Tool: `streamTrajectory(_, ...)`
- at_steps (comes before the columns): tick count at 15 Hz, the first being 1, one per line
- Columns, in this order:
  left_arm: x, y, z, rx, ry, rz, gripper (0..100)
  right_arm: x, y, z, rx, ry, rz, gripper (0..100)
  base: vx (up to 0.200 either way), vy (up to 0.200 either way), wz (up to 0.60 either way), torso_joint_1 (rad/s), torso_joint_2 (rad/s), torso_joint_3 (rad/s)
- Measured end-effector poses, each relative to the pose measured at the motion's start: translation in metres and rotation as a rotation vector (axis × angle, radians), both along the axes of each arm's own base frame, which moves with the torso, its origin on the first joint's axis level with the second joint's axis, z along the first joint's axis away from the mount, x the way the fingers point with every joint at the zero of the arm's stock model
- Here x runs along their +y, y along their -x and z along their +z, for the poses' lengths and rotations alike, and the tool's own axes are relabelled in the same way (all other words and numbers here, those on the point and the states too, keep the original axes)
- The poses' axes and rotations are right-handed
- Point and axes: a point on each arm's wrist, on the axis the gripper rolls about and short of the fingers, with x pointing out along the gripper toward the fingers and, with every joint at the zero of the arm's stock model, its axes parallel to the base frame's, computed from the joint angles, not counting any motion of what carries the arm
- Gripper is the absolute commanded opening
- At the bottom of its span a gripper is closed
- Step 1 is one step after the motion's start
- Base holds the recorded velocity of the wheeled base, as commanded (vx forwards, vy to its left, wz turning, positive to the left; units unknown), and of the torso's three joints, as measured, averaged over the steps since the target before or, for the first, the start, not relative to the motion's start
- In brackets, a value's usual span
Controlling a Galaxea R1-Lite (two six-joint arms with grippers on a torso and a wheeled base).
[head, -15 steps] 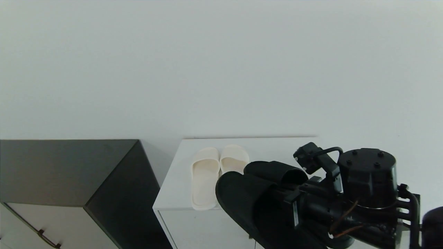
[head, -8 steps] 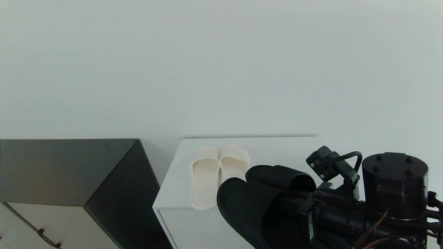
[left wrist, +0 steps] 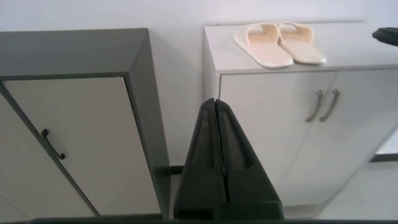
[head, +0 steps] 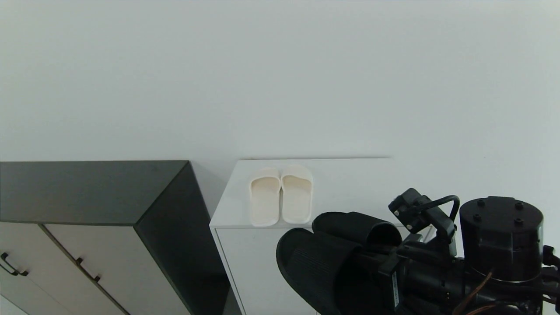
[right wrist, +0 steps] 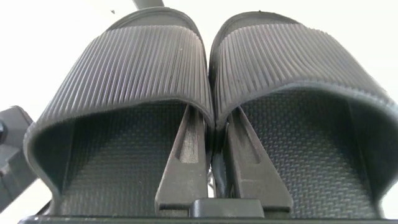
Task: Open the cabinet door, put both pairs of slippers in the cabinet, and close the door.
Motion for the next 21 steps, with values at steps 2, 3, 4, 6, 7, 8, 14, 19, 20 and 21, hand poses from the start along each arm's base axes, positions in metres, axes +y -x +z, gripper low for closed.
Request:
streamTrajectory(2,0.0,0.0,0.0,0.0,0.0,-0.001,0,-0.0007,0.0002,-0.0013,0.001,0.007,-0.002,0,0.0,0.0,0.0,0.0,0.0,0.0)
streamTrajectory(3,0.0,0.0,0.0,0.0,0.0,0.0,0,-0.0012,0.0004,-0.0023,0.004,0.01,-0.002,0,0.0,0.0,0.0,0.0,0.0,0.0)
streamTrajectory(4,0.0,0.0,0.0,0.0,0.0,-0.001,0,-0.0016,0.0001,-0.0028,0.005,0.012,-0.004,0,0.0,0.0,0.0,0.0,0.0,0.0)
streamTrajectory(6,0.0,0.0,0.0,0.0,0.0,0.0,0,-0.0014,0.0005,-0.0034,0.007,0.013,-0.003,0,0.0,0.0,0.0,0.0,0.0,0.0)
streamTrajectory(7,0.0,0.0,0.0,0.0,0.0,0.0,0,-0.0014,0.0006,-0.0038,0.007,0.015,-0.002,0,0.0,0.0,0.0,0.0,0.0,0.0)
streamTrajectory(8,0.0,0.0,0.0,0.0,0.0,-0.001,0,-0.0014,0.0005,-0.0042,0.008,0.016,-0.002,0,0.0,0.0,0.0,0.0,0.0,0.0)
streamTrajectory(14,0.0,0.0,0.0,0.0,-0.001,0.0,0,-0.0011,0.0002,-0.0067,0.015,0.023,-0.003,0,0.0,0.0,0.0,-0.08,0.18,0.097)
streamTrajectory(19,0.0,0.0,0.0,0.0,-0.004,-0.002,100,-0.0017,0.0008,-0.0093,0.022,0.03,-0.002,0,0.0,0.0,0.0,-0.153,0.34,0.184)
streamTrajectory(20,0.0,0.0,0.0,0.0,-0.003,-0.002,100,-0.0019,0.001,-0.0097,0.023,0.032,-0.002,0,0.0,0.0,0.0,-0.163,0.38,0.212)
streamTrajectory(21,0.0,0.0,0.0,0.0,-0.002,-0.002,100,-0.0024,0.0014,-0.0107,0.026,0.035,-0.002,0,0.0,0.0,0.0,-0.159,0.35,0.203)
